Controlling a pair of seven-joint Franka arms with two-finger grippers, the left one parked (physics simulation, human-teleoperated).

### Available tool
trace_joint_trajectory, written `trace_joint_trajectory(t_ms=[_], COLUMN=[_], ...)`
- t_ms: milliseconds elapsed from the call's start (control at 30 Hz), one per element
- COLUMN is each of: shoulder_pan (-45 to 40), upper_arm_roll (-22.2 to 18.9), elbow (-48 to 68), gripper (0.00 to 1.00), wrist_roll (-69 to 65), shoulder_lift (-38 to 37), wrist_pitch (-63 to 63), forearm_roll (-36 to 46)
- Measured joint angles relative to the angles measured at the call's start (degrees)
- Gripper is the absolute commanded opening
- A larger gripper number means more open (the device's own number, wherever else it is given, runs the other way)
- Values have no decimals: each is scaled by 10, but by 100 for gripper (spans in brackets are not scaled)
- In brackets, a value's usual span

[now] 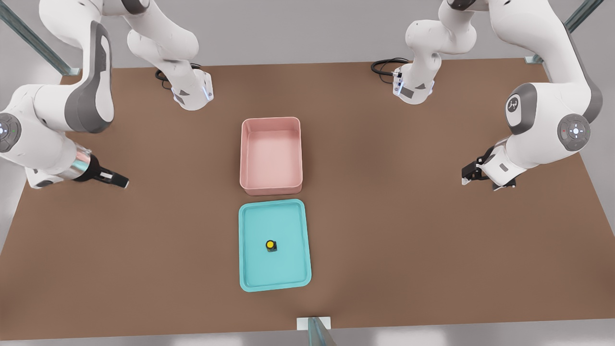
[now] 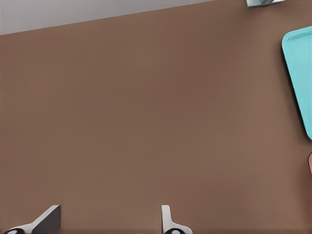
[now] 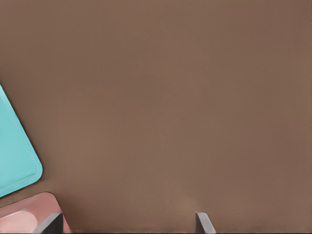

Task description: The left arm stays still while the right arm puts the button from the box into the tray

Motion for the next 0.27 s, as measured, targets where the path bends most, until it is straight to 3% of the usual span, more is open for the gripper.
trace_joint_trajectory(t_ms=[267], shoulder_pan=[42], upper_arm_roll=[6], elbow=[8], gripper=[100], wrist_roll=[-66], shoulder_lift=[21], wrist_pitch=[-37], forearm_roll=[-9])
